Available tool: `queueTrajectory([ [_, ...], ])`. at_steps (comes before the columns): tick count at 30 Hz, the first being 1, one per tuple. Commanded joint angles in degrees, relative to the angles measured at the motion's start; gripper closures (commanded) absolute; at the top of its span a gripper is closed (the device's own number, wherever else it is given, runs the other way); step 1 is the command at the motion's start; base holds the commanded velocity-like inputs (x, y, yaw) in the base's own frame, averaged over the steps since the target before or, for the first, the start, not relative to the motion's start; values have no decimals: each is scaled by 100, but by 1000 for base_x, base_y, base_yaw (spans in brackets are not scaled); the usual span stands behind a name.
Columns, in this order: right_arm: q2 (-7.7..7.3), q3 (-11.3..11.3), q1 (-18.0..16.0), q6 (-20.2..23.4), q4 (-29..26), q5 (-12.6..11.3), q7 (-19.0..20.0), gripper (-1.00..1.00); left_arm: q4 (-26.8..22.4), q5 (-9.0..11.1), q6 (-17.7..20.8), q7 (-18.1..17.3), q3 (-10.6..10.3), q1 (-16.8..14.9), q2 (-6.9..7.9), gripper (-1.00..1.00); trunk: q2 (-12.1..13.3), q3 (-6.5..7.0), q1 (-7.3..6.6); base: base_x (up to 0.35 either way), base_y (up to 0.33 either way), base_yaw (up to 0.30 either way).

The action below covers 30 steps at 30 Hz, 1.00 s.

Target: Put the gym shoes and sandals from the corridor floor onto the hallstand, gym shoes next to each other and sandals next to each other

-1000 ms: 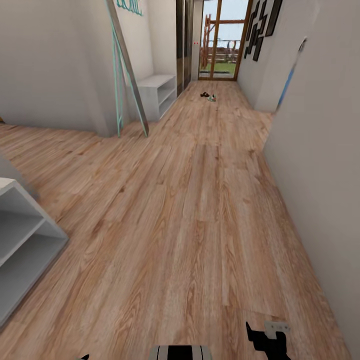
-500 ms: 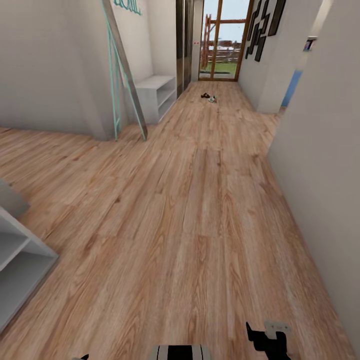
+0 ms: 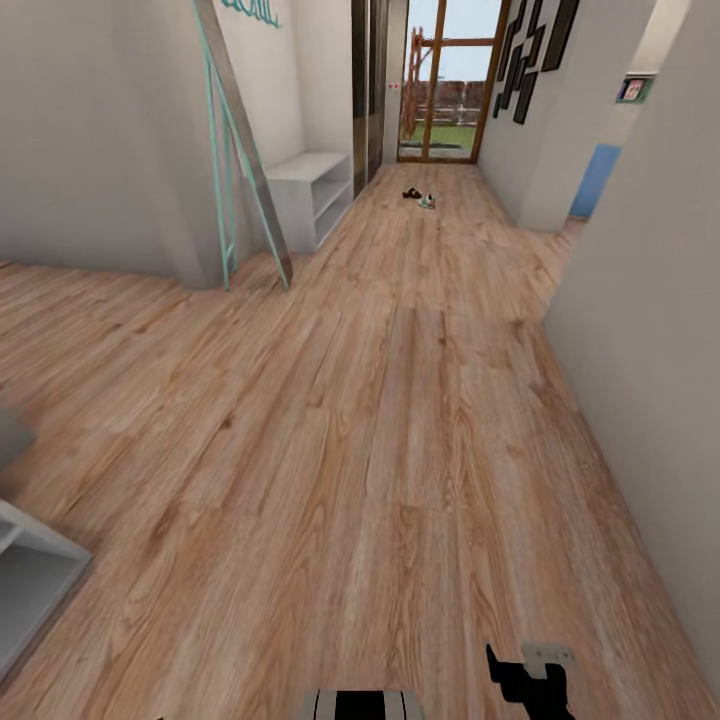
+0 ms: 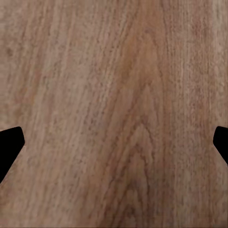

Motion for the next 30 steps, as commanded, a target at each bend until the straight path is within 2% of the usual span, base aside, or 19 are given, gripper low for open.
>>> queueTrajectory([
  [1,3,29,-1,-17,4,-47,1,-100,9,42,8,-31,15,-3,-2,-100,-1,-4,3,339,0,0],
  [14,14,26,3,-14,-1,-47,1,-100,10,67,8,44,24,-3,0,-100,-1,-4,3,339,0,0],
  [21,16,29,3,-9,-4,-47,1,-100,15,249,8,45,15,-3,-1,-100,-1,-4,3,339,0,-23],
  [30,23,29,3,-9,-4,-47,1,-100,15,362,8,42,11,-3,2,-100,-1,-4,3,339,0,-218],
])
